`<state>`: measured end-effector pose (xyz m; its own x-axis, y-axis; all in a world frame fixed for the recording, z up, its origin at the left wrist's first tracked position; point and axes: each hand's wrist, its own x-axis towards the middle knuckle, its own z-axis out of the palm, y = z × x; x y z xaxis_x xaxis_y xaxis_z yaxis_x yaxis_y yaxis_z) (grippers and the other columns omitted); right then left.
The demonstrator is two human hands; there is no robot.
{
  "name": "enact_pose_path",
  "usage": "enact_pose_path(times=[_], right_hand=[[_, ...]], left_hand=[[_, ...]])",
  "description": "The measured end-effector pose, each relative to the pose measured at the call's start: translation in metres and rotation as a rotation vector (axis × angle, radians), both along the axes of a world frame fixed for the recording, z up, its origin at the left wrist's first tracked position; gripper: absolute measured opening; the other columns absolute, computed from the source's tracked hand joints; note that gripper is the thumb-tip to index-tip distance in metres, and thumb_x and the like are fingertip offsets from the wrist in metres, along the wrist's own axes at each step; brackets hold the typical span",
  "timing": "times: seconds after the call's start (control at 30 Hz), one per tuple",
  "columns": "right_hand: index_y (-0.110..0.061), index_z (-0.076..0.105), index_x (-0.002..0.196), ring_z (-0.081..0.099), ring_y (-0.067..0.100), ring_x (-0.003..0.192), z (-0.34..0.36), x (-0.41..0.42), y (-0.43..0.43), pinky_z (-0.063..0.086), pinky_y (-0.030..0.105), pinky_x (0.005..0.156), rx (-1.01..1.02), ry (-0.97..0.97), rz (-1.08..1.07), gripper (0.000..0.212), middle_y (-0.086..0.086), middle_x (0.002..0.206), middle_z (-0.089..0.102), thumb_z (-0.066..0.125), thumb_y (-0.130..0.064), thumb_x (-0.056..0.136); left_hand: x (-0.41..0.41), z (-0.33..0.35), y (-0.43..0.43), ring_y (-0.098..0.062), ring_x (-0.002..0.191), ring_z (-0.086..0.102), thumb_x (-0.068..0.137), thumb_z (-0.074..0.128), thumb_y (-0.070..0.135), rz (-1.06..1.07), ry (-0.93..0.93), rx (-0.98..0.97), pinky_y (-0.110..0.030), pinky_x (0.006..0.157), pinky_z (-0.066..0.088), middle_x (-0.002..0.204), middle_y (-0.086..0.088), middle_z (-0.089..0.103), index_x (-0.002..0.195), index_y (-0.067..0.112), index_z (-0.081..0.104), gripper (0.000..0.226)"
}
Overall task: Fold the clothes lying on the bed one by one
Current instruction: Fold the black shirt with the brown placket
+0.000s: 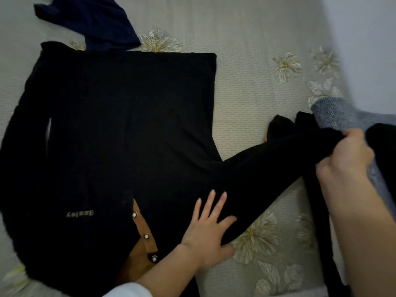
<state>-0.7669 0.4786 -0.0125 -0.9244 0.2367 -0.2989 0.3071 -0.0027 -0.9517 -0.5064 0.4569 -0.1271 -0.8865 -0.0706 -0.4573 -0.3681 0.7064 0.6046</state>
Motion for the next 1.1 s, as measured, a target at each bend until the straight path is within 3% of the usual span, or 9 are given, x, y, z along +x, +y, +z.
enact_pose_path(times=[0.13,0.23,0.4,0.53,0.63,0.7,0.87,0.97,1.1], right_hand=[[-0.017,0.054,0.073,0.041,-0.008,0.048,0.022,0.048,-0.057,0.034,0.015,0.06,0.232,0.357,0.159,0.014,-0.007,0.064,0.041,0.051,-0.016,0.086],[-0.023,0.039,0.068,0.039,-0.008,0.056,0.012,0.098,-0.102,0.029,0.011,0.059,0.297,0.515,0.619,0.029,-0.009,0.066,0.04,0.053,-0.013,0.091],[-0.022,0.065,0.092,0.052,0.007,0.12,-0.032,0.149,-0.115,0.035,0.018,0.099,0.589,0.3,1.695,0.01,-0.005,0.123,0.063,0.06,-0.03,0.091],[-0.017,0.069,0.093,0.062,0.015,0.102,-0.063,0.143,-0.07,0.041,0.023,0.087,0.816,0.231,1.645,0.012,-0.001,0.104,0.07,0.058,-0.022,0.09],[-0.02,0.067,0.091,0.062,0.016,0.086,-0.075,0.129,-0.04,0.046,0.03,0.077,0.914,0.164,1.529,0.01,-0.004,0.089,0.068,0.056,-0.018,0.089],[-0.019,0.066,0.091,0.059,0.013,0.08,-0.078,0.126,-0.028,0.041,0.026,0.071,0.941,0.216,1.5,0.009,-0.008,0.083,0.064,0.058,-0.016,0.088],[-0.03,0.055,0.083,0.054,0.003,0.071,-0.088,0.139,-0.018,0.044,0.026,0.066,0.932,0.202,1.598,0.011,-0.014,0.077,0.056,0.062,-0.039,0.085],[-0.027,0.049,0.093,0.05,0.007,0.087,-0.097,0.151,-0.016,0.046,0.027,0.076,1.092,0.206,1.764,0.034,-0.014,0.092,0.048,0.065,-0.054,0.079],[-0.026,0.043,0.093,0.044,0.01,0.091,-0.102,0.153,-0.021,0.041,0.025,0.076,1.108,0.131,1.776,0.04,-0.011,0.095,0.041,0.073,-0.046,0.075]], left_hand=[[-0.003,0.0,0.01,-0.021,0.136,-0.04,0.084,0.051,0.052,0.037,0.026,0.109,-0.044,0.114,-0.021,0.157,0.005,-0.022,0.137,0.03,0.036,0.06],[0.0,0.0,0.011,-0.019,0.138,-0.034,0.083,0.055,0.046,0.051,0.045,0.121,-0.039,0.113,-0.021,0.16,0.003,-0.013,0.138,0.025,0.036,0.062],[0.012,-0.002,0.011,-0.03,0.144,0.006,0.085,0.05,0.043,-0.038,0.072,0.039,-0.036,0.105,-0.025,0.149,-0.007,0.028,0.145,0.018,0.03,0.068],[0.024,0.001,0.011,-0.028,0.145,0.012,0.087,0.046,0.028,-0.065,0.098,0.102,-0.038,0.111,-0.02,0.152,-0.008,0.028,0.143,0.015,0.037,0.058],[0.038,0.003,-0.002,-0.019,0.136,0.038,0.084,0.033,0.028,0.108,0.229,0.229,-0.036,0.118,0.023,0.145,-0.004,0.044,0.126,0.016,0.059,0.051],[0.045,0.003,-0.027,-0.015,0.11,0.057,0.078,0.033,0.025,0.379,0.399,0.192,-0.034,0.096,0.046,0.117,0.002,0.062,0.101,0.018,0.067,0.041],[0.04,-0.002,-0.139,-0.019,0.1,0.052,0.076,0.05,0.008,1.23,0.548,-0.113,-0.039,0.092,0.046,0.106,0.001,0.047,0.099,0.017,0.06,0.026],[0.027,0.004,-0.21,-0.014,0.099,0.052,0.086,0.058,0.015,1.681,0.37,0.063,-0.023,0.088,0.043,0.116,-0.001,0.047,0.122,0.014,0.05,0.037],[0.008,0.005,-0.269,-0.014,0.088,0.061,0.083,0.068,0.025,1.799,0.266,0.417,-0.026,0.081,0.052,0.107,-0.005,0.062,0.121,0.011,0.05,0.044]])
